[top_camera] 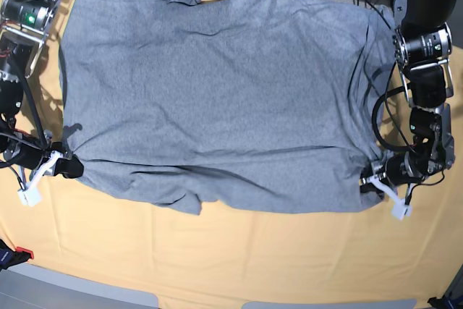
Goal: Layout the t-shirt on the table in an organized manner, then fold the t-shirt properly
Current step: 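Grasp the hem corner with the right gripper and pull both hem corners apart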
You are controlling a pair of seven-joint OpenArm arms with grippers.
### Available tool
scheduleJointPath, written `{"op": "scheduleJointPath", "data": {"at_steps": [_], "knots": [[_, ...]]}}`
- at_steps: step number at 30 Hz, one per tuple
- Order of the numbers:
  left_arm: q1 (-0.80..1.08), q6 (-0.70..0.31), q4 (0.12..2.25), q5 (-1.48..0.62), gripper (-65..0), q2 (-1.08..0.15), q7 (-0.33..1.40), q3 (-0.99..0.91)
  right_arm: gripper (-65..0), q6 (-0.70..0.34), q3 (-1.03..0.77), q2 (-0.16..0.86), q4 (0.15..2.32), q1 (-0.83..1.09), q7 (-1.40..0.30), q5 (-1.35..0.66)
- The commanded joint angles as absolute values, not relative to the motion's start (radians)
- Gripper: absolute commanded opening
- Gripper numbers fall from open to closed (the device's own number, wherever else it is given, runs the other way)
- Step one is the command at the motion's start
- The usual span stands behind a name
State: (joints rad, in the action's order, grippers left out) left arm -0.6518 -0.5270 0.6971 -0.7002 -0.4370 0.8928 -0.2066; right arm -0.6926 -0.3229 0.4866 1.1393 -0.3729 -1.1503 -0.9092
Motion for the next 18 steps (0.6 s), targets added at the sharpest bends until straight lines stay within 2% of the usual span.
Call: {"op": "scheduleJointPath", "data": {"at_steps": [1,7,12,18], "knots": [[-0.708,-0.542,0.713,-0.731,-65.0,-0.452,0.873,-0.210,-65.0,-0.698,-0.328,0.510,1.155,-0.415,-1.090,-0.896],[-0.825,-0.585,0.713,-0.743,-65.0,-0.449,0.870,-0.210,-65.0,-0.698,-0.328,0.527,1.155,-0.480,-0.979,-0.725],[-0.932,-0.587,0.713,-0.742,-65.0,-0.446,0.850,-0.210,-65.0,-0.698,-0.327,0.550,1.155,-0.514,-0.953,-0.701],[-1.012,-0.638,0.713,-0.730,-65.0,-0.401,0.831,-0.210,-65.0,-0.698,-0.327,0.560,1.155,-0.532,-0.944,-0.698]]}}
